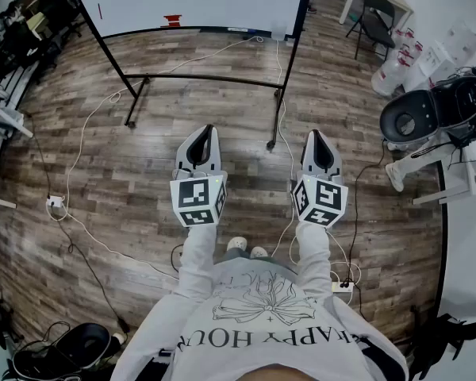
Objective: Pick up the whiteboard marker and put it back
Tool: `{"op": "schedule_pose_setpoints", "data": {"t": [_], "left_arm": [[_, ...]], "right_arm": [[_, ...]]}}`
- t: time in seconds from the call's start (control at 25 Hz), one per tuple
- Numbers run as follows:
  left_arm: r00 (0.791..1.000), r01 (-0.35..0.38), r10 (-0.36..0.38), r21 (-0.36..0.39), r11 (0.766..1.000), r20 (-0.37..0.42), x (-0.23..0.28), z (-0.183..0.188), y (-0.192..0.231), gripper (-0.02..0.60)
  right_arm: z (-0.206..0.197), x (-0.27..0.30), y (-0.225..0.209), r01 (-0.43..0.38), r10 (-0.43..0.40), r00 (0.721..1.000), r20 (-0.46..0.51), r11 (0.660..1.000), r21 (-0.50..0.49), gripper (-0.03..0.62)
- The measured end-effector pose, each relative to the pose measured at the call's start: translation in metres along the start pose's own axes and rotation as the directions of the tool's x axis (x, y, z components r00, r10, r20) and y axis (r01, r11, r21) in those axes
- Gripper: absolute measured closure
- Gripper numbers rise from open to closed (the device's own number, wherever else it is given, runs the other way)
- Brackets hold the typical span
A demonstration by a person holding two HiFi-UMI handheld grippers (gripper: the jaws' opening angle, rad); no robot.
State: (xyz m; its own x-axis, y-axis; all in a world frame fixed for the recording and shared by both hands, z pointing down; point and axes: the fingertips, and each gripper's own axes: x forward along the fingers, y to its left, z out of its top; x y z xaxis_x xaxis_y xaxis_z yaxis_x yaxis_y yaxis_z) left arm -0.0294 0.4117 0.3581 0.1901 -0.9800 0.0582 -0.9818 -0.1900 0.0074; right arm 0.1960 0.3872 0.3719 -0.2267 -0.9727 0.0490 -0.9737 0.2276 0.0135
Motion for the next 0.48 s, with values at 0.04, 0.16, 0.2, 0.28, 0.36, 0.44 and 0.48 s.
{"op": "schedule_pose_setpoints", "data": {"t": [0.04,0.16,0.2,0.28,0.36,0.44,0.48], "left_arm": [[1.000,0.002,-0.002,-0.001,1.000,0.000,0.001,0.000,0.000,0.575],[1.000,0.005,-0.005,-0.003,1.000,0.000,0.004,0.000,0.002,0.575],[1.000,0.005,-0.005,-0.003,1.000,0.000,0.005,0.000,0.004,0.575],[1.000,0.005,-0.005,-0.001,1.000,0.001,0.008,0.000,0.007,0.575],[1.000,0.004,-0.004,-0.001,1.000,0.000,0.011,-0.001,0.011,0.575],[1.000,0.004,-0.004,-0.003,1.000,-0.003,0.015,-0.002,0.016,0.575],[1.000,0.003,-0.003,-0.002,1.000,-0.005,0.016,-0.003,0.019,0.575]], "right_arm": [[0.000,0.001,0.000,0.000,0.000,1.000,0.000,1.000,0.000,0.591],[0.000,0.004,0.001,0.002,-0.002,1.000,0.000,1.000,-0.001,0.591],[0.000,0.006,0.002,0.003,-0.003,1.000,0.000,1.000,-0.002,0.591],[0.000,0.010,0.003,0.005,-0.005,1.000,0.000,1.000,-0.002,0.591],[-0.001,0.014,0.005,0.008,-0.008,1.000,-0.001,1.000,-0.001,0.591],[-0.002,0.019,0.007,0.014,-0.014,1.000,0.000,1.000,0.004,0.591],[-0.003,0.021,0.009,0.017,-0.017,1.000,0.000,1.000,0.006,0.591]]}}
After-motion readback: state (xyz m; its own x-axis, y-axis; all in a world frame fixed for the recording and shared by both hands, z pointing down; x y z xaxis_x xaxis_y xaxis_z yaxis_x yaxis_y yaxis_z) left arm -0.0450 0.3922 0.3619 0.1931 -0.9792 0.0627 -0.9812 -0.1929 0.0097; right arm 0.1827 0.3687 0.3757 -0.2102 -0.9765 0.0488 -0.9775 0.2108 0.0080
